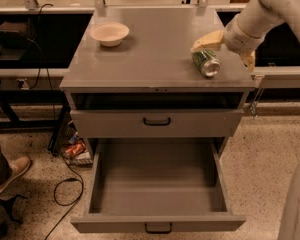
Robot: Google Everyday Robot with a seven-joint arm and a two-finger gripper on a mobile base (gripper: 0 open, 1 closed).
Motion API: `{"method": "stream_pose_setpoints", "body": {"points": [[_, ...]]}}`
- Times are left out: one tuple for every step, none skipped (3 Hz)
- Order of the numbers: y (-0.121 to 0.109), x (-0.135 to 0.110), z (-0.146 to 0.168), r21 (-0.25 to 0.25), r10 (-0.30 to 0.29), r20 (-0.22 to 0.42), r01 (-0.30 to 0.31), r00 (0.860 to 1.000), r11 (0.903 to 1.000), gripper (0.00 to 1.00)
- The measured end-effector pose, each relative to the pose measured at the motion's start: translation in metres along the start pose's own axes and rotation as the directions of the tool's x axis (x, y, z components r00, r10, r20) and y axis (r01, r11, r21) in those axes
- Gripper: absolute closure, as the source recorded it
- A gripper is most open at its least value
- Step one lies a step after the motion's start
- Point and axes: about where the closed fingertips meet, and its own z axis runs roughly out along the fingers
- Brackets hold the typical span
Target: Pick green can from middle drawer and place on counter
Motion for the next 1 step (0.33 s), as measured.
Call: {"method": "stream_pose_setpoints", "body": {"points": [[0.0316, 0.0138, -0.0168, -0.029, 0.095, -0.058, -0.096, 0.994, 0.9949, 0.0]]}}
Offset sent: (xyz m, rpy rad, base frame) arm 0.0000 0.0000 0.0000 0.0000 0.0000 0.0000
